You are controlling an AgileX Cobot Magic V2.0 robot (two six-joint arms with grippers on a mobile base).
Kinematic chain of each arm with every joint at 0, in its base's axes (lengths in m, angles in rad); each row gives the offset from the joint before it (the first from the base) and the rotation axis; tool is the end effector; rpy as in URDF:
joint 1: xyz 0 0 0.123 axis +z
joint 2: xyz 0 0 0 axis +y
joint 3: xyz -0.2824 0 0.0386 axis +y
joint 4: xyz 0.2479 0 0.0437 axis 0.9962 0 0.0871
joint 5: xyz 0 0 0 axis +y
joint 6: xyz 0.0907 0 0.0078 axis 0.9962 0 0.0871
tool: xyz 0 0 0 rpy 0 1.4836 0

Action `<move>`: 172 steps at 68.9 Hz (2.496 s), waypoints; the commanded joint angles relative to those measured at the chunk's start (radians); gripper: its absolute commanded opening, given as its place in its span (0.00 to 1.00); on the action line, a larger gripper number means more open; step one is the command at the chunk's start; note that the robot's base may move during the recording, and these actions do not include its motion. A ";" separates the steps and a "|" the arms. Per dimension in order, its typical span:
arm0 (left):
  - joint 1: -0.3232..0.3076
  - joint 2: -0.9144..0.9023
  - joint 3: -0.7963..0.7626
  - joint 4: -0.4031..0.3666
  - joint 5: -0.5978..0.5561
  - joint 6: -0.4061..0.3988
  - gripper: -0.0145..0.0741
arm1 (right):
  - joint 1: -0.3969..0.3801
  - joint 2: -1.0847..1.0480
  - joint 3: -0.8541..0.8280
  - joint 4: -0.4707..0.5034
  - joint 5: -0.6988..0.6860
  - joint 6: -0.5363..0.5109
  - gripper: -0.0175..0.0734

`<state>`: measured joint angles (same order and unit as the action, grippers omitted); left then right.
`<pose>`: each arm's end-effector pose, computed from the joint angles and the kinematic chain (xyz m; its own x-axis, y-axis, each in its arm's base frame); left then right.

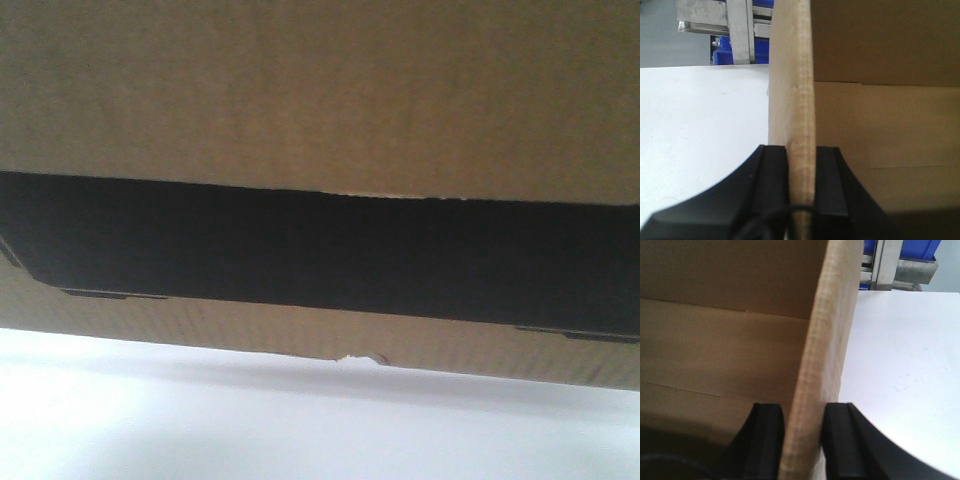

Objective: Grab box from left shelf to table start
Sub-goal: 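Position the held box above the white table with both grippers, then lower the box onto the white table with both grippers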

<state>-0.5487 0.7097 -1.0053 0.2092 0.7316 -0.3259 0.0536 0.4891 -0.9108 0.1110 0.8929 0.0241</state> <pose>0.1093 -0.0520 0.4203 -0.3470 0.0166 -0.9377 0.3514 0.9293 -0.1136 0.0608 0.0111 0.3973 -0.3822 0.0730 -0.9212 -0.0980 0.9881 0.1190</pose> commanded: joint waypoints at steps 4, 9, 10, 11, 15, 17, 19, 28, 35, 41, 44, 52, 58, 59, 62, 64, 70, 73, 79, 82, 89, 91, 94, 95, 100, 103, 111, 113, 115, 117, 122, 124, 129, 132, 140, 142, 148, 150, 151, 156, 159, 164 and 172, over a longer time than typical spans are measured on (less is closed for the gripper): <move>-0.014 -0.009 -0.044 -0.084 -0.189 -0.015 0.05 | 0.004 0.006 -0.036 0.041 -0.145 -0.011 0.25; -0.014 -0.009 -0.044 -0.084 -0.189 -0.015 0.05 | 0.004 0.006 -0.036 0.041 -0.145 -0.011 0.25; -0.014 -0.009 -0.044 -0.084 -0.189 -0.015 0.05 | 0.004 0.006 -0.036 0.041 -0.145 -0.011 0.25; -0.014 -0.009 -0.044 -0.084 -0.189 -0.015 0.05 | 0.004 0.006 -0.036 0.041 -0.145 -0.011 0.25; -0.014 -0.009 -0.044 -0.084 -0.189 -0.015 0.05 | 0.004 0.006 -0.036 0.041 -0.145 -0.011 0.25; -0.014 -0.009 -0.044 -0.084 -0.189 -0.015 0.05 | 0.004 0.006 -0.036 0.041 -0.145 -0.011 0.25; -0.014 -0.009 -0.044 -0.084 -0.189 -0.015 0.05 | 0.004 0.006 -0.036 0.041 -0.145 -0.011 0.25; -0.014 -0.009 -0.044 -0.084 -0.189 -0.015 0.05 | 0.004 0.006 -0.036 0.041 -0.145 -0.011 0.25; -0.014 -0.009 -0.044 -0.084 -0.189 -0.015 0.05 | 0.004 0.006 -0.036 0.041 -0.145 -0.011 0.25; -0.014 -0.009 -0.044 -0.084 -0.189 -0.015 0.05 | 0.004 0.006 -0.036 0.041 -0.145 -0.011 0.25; -0.014 -0.009 -0.044 -0.084 -0.189 -0.015 0.05 | 0.004 0.006 -0.036 0.041 -0.145 -0.011 0.25; -0.014 -0.009 -0.044 -0.084 -0.189 -0.015 0.05 | 0.004 0.006 -0.036 0.041 -0.145 -0.011 0.25; -0.014 -0.009 -0.044 -0.084 -0.189 -0.015 0.05 | 0.004 0.006 -0.036 0.041 -0.145 -0.011 0.25; -0.014 -0.009 -0.044 -0.084 -0.189 -0.015 0.05 | 0.004 0.006 -0.036 0.041 -0.145 -0.011 0.25; -0.014 -0.009 -0.044 -0.084 -0.189 -0.015 0.05 | 0.004 0.006 -0.036 0.041 -0.145 -0.011 0.25; -0.014 -0.009 -0.044 -0.084 -0.189 -0.015 0.05 | 0.004 0.006 -0.036 0.041 -0.145 -0.011 0.25; -0.014 -0.009 -0.044 -0.084 -0.189 -0.015 0.05 | 0.004 0.006 -0.036 0.041 -0.144 -0.011 0.25; -0.014 -0.009 -0.044 -0.084 -0.189 -0.015 0.05 | 0.004 0.006 -0.036 0.041 -0.143 -0.011 0.25; -0.014 -0.009 -0.044 -0.084 -0.189 -0.015 0.05 | 0.004 0.006 -0.036 0.041 -0.143 -0.011 0.25; -0.014 -0.008 -0.044 -0.084 -0.196 -0.015 0.05 | 0.004 0.006 -0.036 0.042 -0.143 -0.011 0.25; -0.014 -0.003 -0.044 -0.084 -0.198 -0.015 0.05 | 0.004 0.007 -0.036 0.046 -0.138 -0.011 0.25; -0.014 -0.002 -0.044 -0.084 -0.196 -0.015 0.05 | 0.004 0.009 -0.036 0.046 -0.139 -0.011 0.25; -0.014 -0.002 -0.044 -0.084 -0.196 -0.015 0.05 | 0.004 0.016 -0.039 0.046 -0.138 -0.011 0.25; -0.014 -0.002 -0.044 -0.084 -0.196 -0.015 0.05 | 0.004 0.020 -0.042 0.047 -0.136 -0.011 0.25; -0.014 -0.002 -0.048 -0.084 -0.190 -0.017 0.05 | 0.004 0.049 -0.066 0.048 -0.114 -0.011 0.25; -0.014 -0.002 -0.056 -0.084 -0.177 -0.017 0.05 | 0.004 0.074 -0.087 0.048 -0.094 -0.011 0.25; -0.014 0.002 -0.087 -0.084 -0.114 -0.019 0.05 | 0.004 0.159 -0.178 0.049 -0.014 -0.011 0.25; -0.014 0.002 -0.097 -0.084 -0.090 -0.019 0.05 | 0.004 0.184 -0.196 0.049 0.002 -0.012 0.25; -0.014 0.006 -0.105 -0.082 -0.074 -0.024 0.05 | 0.004 0.202 -0.221 0.050 0.024 -0.012 0.25; -0.014 0.009 -0.117 -0.080 -0.049 -0.025 0.05 | 0.004 0.229 -0.246 0.051 0.047 -0.014 0.25; -0.014 0.025 -0.135 -0.064 0.013 -0.037 0.05 | 0.004 0.297 -0.305 0.055 0.104 -0.024 0.25; -0.014 0.032 -0.137 -0.054 0.035 -0.049 0.05 | 0.004 0.324 -0.327 0.056 0.127 -0.024 0.25; -0.014 0.060 -0.144 -0.015 0.089 -0.091 0.05 | 0.004 0.389 -0.374 0.056 0.177 -0.024 0.25; -0.014 0.079 -0.144 0.006 0.112 -0.116 0.05 | 0.004 0.423 -0.396 0.057 0.200 -0.024 0.25; -0.014 0.145 -0.144 0.053 0.142 -0.131 0.05 | 0.004 0.516 -0.426 0.057 0.220 -0.024 0.25; -0.014 0.161 -0.144 0.063 0.145 -0.131 0.05 | 0.004 0.528 -0.426 0.057 0.213 -0.024 0.25; -0.014 0.217 -0.144 0.082 0.143 -0.134 0.05 | 0.004 0.572 -0.426 0.057 0.189 -0.024 0.25; -0.012 0.238 -0.144 0.089 0.141 -0.149 0.05 | 0.004 0.588 -0.426 0.057 0.181 -0.024 0.25; -0.012 0.248 -0.144 0.091 0.141 -0.161 0.05 | 0.004 0.594 -0.426 0.057 0.173 -0.024 0.25; 0.006 0.300 -0.144 0.096 0.117 -0.211 0.05 | 0.004 0.622 -0.423 0.057 0.143 -0.024 0.25; 0.024 0.329 -0.144 0.093 0.095 -0.215 0.05 | 0.004 0.637 -0.423 0.057 0.131 -0.024 0.25; 0.066 0.376 -0.144 0.067 0.054 -0.227 0.05 | 0.004 0.661 -0.422 0.057 0.103 -0.024 0.25; 0.144 0.433 -0.144 -0.025 -0.013 -0.225 0.05 | 0.004 0.688 -0.403 0.057 0.042 -0.024 0.25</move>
<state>-0.4490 1.1214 -1.1073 0.2443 0.8730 -0.5342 0.0541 1.1877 -1.2878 0.0887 1.0875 -0.0078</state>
